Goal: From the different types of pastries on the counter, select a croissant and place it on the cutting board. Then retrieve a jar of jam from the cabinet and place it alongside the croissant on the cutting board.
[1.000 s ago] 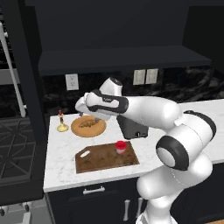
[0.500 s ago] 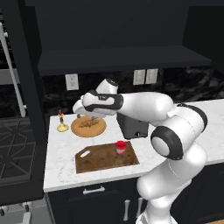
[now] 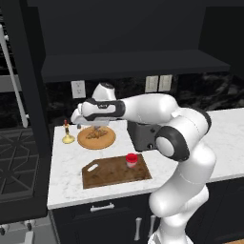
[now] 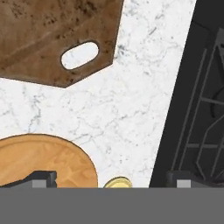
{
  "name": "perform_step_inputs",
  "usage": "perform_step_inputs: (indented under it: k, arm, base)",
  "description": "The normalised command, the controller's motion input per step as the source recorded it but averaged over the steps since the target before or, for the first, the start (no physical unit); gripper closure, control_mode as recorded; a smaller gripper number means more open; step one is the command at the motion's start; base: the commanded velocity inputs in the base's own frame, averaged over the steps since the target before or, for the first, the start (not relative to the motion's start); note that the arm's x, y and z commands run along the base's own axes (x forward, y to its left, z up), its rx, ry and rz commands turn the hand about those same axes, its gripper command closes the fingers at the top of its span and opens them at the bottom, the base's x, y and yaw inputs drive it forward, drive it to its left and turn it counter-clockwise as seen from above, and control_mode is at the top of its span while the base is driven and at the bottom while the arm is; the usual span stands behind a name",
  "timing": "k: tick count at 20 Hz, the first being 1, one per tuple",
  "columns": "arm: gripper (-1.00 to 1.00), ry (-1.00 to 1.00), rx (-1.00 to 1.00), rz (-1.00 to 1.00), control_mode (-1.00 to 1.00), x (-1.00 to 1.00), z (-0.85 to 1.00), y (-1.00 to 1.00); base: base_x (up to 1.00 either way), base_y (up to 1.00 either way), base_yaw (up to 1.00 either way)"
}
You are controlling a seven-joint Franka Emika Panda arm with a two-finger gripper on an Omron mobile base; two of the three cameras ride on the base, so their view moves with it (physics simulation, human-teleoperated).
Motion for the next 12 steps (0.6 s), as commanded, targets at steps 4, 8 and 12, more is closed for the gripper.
perform_step_inputs:
  k: [4, 8, 12]
  arm:
    - [-1.0, 0.02, -0.06, -0.27, -1.0, 0.17, -0.01, 0.04]
    - [-1.0, 0.0, -0.02, -0.32, -1.0, 0.02, -0.1, 0.0]
    - [-1.0, 0.03, 0.0, -0.26, -1.0, 0.0, -0.07, -0.04]
  base:
    - [0.0, 0.0, 0.0]
    - [0.0, 0.0, 0.0]
    - [0.0, 0.0, 0.0]
